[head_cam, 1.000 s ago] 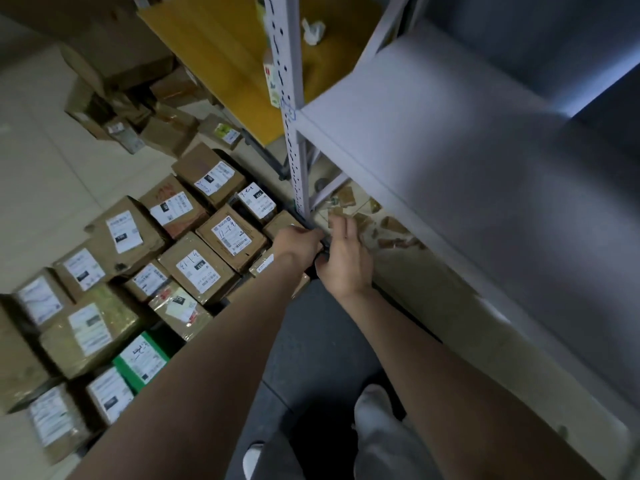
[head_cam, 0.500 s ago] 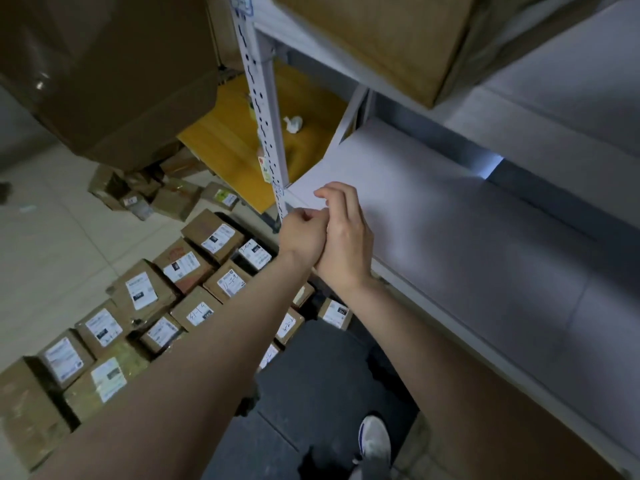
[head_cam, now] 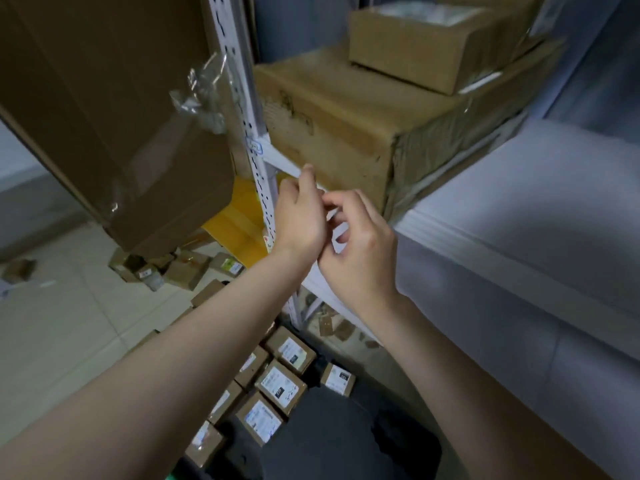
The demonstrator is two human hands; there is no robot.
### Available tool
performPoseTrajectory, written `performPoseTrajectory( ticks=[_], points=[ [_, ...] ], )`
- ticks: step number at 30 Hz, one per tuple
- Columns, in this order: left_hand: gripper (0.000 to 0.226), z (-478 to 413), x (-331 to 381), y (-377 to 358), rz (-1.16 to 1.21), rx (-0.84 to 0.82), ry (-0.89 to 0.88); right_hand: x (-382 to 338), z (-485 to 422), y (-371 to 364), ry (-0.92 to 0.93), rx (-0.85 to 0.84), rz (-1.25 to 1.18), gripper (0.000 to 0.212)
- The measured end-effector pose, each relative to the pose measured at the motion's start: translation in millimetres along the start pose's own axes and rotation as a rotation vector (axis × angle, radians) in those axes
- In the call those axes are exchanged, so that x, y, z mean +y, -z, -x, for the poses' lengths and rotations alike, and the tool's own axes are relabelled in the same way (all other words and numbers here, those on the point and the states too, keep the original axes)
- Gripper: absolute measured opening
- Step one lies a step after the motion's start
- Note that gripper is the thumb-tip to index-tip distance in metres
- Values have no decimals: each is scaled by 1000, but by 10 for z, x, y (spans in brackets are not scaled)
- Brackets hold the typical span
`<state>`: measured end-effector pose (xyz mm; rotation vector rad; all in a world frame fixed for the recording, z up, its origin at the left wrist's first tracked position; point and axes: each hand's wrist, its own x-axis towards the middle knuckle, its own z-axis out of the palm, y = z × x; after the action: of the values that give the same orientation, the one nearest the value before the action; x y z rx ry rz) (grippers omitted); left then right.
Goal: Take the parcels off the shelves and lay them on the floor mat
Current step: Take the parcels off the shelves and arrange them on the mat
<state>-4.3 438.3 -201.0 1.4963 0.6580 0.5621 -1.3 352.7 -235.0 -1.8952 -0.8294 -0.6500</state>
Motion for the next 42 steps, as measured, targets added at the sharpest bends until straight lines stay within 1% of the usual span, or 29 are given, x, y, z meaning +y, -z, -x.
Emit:
performPoseTrajectory(
  ticks=[2,4,7,9,12,14,16,17,19,20,21,23,24,26,28,29,32,37,42],
  points=[
    [31,41,243,-31,-82,36,-103,-100,-167,164,28,58,-26,35],
    [30,93,505,-57,-190,86,-255,-185,-333,323,69,127,-40,34],
    [29,162,890,-115,-273,75,-478,-257,-616,535,126,218,-36,28],
    [32,169,1086,-191,-314,27,-557,-255,-824,654,134,271,-44,23],
    [40,147,1254,-359,-319,-49,-584,-199,-1114,811,112,332,-37,18],
    [40,103,1274,-469,-298,-80,-567,-121,-1255,905,111,340,-19,14],
    [38,30,1248,-540,-343,-139,-481,-20,-1356,1003,117,325,-6,10],
    [38,-8,1229,-567,-421,-182,-413,33,-1395,1053,118,315,4,10],
    [40,-88,1214,-593,-678,-248,-312,126,-1454,1151,107,293,26,12],
    [44,-145,1238,-592,-756,-266,-273,165,-1489,1185,84,270,37,14],
    [50,-196,1281,-604,-766,-286,-216,206,-1527,1229,44,234,52,17],
    [61,-314,1364,-587,-673,-334,-88,271,-1597,1231,-48,143,112,29],
    [66,-359,1390,-587,-634,-351,-33,316,-1635,1228,-91,88,156,38],
    [75,-402,1383,-615,-641,-378,23,420,-1712,1226,-156,-6,243,62],
    [75,-384,1324,-660,-726,-387,19,513,-1787,1233,-207,-77,297,81],
    [74,-365,1286,-684,-781,-380,3,560,-1822,1238,-232,-106,311,87],
    [81,-318,1233,-765,-868,-353,5,684,-1910,1264,-285,-156,323,97],
    [81,-355,1247,-817,-813,-325,61,780,-2035,1248,-303,-204,356,99],
    [87,-490,1161,-772,-636,-342,131,830,-2055,1202,-262,-245,395,78]
  ],
)
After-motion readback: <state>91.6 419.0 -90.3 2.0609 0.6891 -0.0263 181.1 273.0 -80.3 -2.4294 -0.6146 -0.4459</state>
